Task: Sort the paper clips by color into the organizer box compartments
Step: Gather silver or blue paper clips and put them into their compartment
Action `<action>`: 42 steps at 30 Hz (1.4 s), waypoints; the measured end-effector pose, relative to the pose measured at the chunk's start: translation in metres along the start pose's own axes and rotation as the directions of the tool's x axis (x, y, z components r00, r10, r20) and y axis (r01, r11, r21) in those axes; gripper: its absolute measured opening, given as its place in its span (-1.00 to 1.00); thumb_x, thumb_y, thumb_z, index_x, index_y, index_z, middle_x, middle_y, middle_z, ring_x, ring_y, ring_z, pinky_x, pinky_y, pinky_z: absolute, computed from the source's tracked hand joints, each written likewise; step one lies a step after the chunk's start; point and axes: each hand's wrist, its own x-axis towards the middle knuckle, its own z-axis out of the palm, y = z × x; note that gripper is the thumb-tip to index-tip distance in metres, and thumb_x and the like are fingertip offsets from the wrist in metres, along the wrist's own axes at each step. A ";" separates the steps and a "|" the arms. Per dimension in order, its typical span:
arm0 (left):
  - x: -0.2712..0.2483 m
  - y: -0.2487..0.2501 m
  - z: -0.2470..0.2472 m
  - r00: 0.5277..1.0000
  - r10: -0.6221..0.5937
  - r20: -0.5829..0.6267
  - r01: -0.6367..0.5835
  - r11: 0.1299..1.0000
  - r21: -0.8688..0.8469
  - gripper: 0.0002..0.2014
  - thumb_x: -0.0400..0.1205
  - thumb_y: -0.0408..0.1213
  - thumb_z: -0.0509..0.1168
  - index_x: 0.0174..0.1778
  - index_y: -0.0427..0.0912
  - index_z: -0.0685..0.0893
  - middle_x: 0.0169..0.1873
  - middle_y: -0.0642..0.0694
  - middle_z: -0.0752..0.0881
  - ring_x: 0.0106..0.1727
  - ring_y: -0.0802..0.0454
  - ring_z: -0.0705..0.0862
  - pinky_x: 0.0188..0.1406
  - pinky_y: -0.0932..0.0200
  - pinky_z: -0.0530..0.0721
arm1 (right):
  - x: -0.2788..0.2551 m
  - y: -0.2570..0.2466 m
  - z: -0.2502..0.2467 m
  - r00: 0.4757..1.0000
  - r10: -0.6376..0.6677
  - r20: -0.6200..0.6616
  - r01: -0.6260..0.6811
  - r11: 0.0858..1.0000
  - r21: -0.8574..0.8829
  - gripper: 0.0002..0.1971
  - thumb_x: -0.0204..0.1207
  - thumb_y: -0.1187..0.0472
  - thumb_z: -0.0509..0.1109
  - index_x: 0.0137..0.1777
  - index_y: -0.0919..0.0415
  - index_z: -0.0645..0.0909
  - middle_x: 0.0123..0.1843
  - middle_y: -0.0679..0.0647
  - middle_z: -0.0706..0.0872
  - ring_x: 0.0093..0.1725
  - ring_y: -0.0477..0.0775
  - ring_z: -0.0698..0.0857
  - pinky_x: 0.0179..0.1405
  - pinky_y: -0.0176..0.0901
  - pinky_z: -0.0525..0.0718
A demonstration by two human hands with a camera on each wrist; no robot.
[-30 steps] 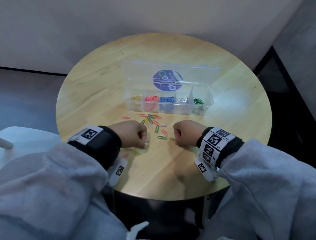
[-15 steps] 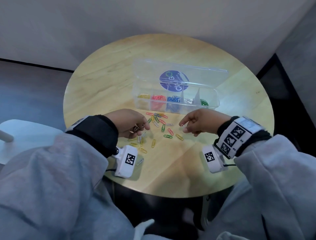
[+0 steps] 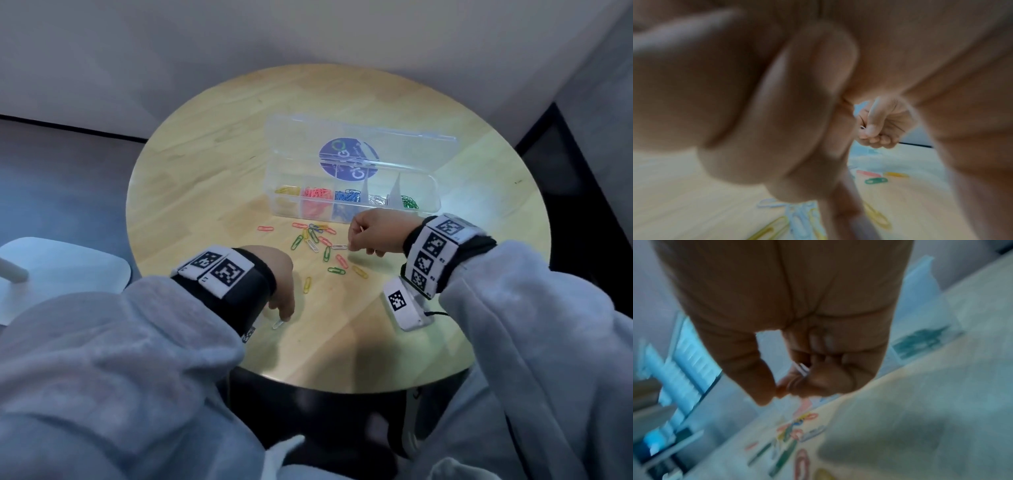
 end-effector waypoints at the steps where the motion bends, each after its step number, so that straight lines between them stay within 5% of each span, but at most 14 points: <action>1: 0.000 0.001 0.002 1.000 -0.002 -0.005 0.002 1.000 0.016 -0.66 0.49 -0.01 0.42 0.06 -0.17 0.79 0.02 -0.07 0.81 -0.21 0.02 0.60 -0.20 0.18 0.54 | 0.001 -0.001 0.001 0.999 -0.019 -0.038 0.013 0.990 -0.141 -0.94 0.53 0.19 0.37 -0.17 0.09 0.56 -0.32 -0.10 0.55 -0.32 -0.09 0.51 -0.36 -0.36 0.45; 5: 0.008 0.005 0.011 1.000 0.016 0.012 -0.016 1.000 0.011 -0.76 0.45 -0.04 0.47 -0.19 -0.17 0.76 -0.34 -0.01 0.69 -0.32 0.03 0.63 -0.23 0.18 0.59 | 0.006 -0.009 0.006 0.993 -0.075 -0.086 0.037 0.926 -0.376 -0.81 0.56 0.26 0.32 0.11 0.12 0.67 -0.29 -0.18 0.46 -0.27 -0.14 0.48 -0.42 -0.38 0.32; 8: 0.014 0.004 0.017 1.000 0.023 -0.005 -0.023 0.999 0.024 -0.75 0.43 -0.07 0.49 -0.35 -0.15 0.62 -0.36 -0.03 0.66 -0.29 0.00 0.63 -0.23 0.17 0.61 | 0.010 -0.010 0.012 0.994 -0.066 -0.083 0.022 0.893 -0.449 -0.76 0.54 0.26 0.33 0.19 0.08 0.61 -0.04 -0.08 0.53 -0.04 -0.03 0.50 -0.14 -0.27 0.42; 13: 0.021 0.004 0.021 0.999 0.046 -0.007 -0.046 0.999 -0.001 -0.72 0.41 -0.12 0.50 -0.43 -0.17 0.57 -0.43 -0.05 0.61 -0.29 -0.04 0.61 -0.28 0.19 0.55 | 0.015 -0.009 0.019 0.996 -0.032 -0.089 -0.011 0.898 -0.440 -0.81 0.52 0.16 0.39 0.12 0.09 0.60 0.02 -0.02 0.59 -0.07 0.01 0.52 -0.32 -0.25 0.44; 16: 0.024 0.001 0.020 0.998 0.065 -0.014 -0.066 0.997 -0.046 -0.74 0.37 -0.16 0.49 -0.49 -0.16 0.56 -0.41 -0.06 0.63 -0.34 -0.06 0.58 -0.36 0.20 0.50 | 0.018 -0.011 0.020 0.997 -0.032 -0.065 -0.002 0.883 -0.468 -0.84 0.53 0.22 0.34 0.08 0.13 0.65 0.02 0.01 0.63 -0.05 0.02 0.55 -0.17 -0.24 0.50; 20: 0.021 -0.005 0.015 0.994 0.108 -0.036 -0.112 0.982 -0.154 -0.84 0.36 -0.21 0.42 -0.43 -0.11 0.56 -0.53 -0.01 0.53 -0.41 -0.05 0.49 -0.43 0.26 0.38 | 0.017 -0.006 0.023 1.000 -0.009 -0.022 -0.002 0.897 -0.443 -0.86 0.43 0.22 0.37 -0.34 0.09 0.53 -0.24 0.01 0.63 -0.16 0.06 0.57 -0.28 -0.27 0.52; 22: 0.021 -0.015 0.010 0.986 0.161 -0.033 -0.163 0.943 -0.290 -0.80 0.39 -0.19 0.44 -0.47 -0.09 0.56 -0.58 0.01 0.52 -0.48 0.00 0.46 -0.45 0.27 0.37 | 0.014 -0.004 0.021 1.000 0.022 -0.014 -0.026 0.921 -0.389 -0.84 0.43 0.14 0.41 -0.34 0.10 0.54 -0.30 -0.01 0.58 -0.15 0.05 0.56 -0.29 -0.25 0.49; 25: 0.022 -0.028 0.004 0.951 0.308 0.000 -0.240 0.743 -0.625 -0.67 0.49 -0.36 0.39 -0.55 -0.09 0.45 -0.64 -0.02 0.41 -0.57 0.04 0.29 -0.54 0.29 0.26 | 0.008 -0.003 0.017 0.998 0.062 -0.007 -0.062 0.979 -0.192 -0.89 0.45 0.19 0.35 -0.28 0.18 0.58 -0.34 0.04 0.58 -0.24 0.05 0.54 -0.11 -0.17 0.52; 27: 0.023 -0.032 0.002 0.935 0.353 -0.019 -0.228 0.560 -0.796 -0.66 0.54 -0.49 0.25 -0.52 -0.14 0.37 -0.61 -0.03 0.36 -0.61 0.07 0.26 -0.58 0.31 0.21 | 0.004 -0.005 0.015 0.997 0.060 0.053 -0.068 0.984 0.167 -0.80 0.46 0.37 0.28 -0.40 0.26 0.49 -0.41 0.11 0.54 -0.38 0.05 0.51 -0.25 -0.18 0.55; 30: 0.022 -0.036 -0.001 0.946 0.319 -0.064 -0.172 0.322 -0.931 -0.84 0.34 -0.43 0.20 -0.44 -0.18 0.31 -0.56 -0.08 0.43 -0.64 0.08 0.38 -0.71 0.39 0.29 | 0.003 -0.006 0.015 0.992 -0.001 0.130 -0.072 0.828 0.556 -0.65 0.48 0.60 0.16 -0.46 0.26 0.33 -0.41 0.18 0.49 -0.43 0.02 0.50 -0.55 -0.39 0.55; 34: 0.025 -0.049 -0.005 0.963 0.228 -0.142 -0.146 0.000 -0.989 -0.78 0.48 -0.50 0.07 -0.46 -0.16 0.33 -0.52 -0.08 0.50 -0.63 0.10 0.50 -0.76 0.43 0.39 | 0.004 -0.008 0.018 0.981 -0.099 0.167 -0.057 0.676 0.735 -0.63 0.50 0.64 0.12 -0.43 0.24 0.30 -0.58 0.11 0.53 -0.60 -0.07 0.55 -0.62 -0.41 0.52; 38: 0.024 -0.066 -0.008 0.975 0.110 -0.191 -0.166 -0.201 -0.965 -0.71 0.53 -0.51 0.10 -0.50 -0.16 0.36 -0.55 -0.07 0.49 -0.67 0.14 0.48 -0.77 0.43 0.37 | 0.006 -0.013 0.024 0.979 -0.111 0.173 -0.086 0.541 0.837 -0.65 0.54 0.58 0.02 -0.27 0.29 0.55 -0.54 0.05 0.56 -0.60 -0.12 0.53 -0.61 -0.40 0.55; 42: 0.022 -0.071 -0.010 0.979 0.053 -0.196 -0.168 -0.334 -0.928 -0.72 0.54 -0.50 0.10 -0.49 -0.18 0.35 -0.53 -0.08 0.46 -0.70 0.15 0.44 -0.77 0.46 0.31 | 0.010 -0.019 0.032 0.980 -0.053 0.192 -0.142 0.493 0.858 -0.66 0.49 0.56 -0.07 -0.34 0.28 0.45 -0.38 0.10 0.45 -0.53 -0.06 0.52 -0.61 -0.39 0.55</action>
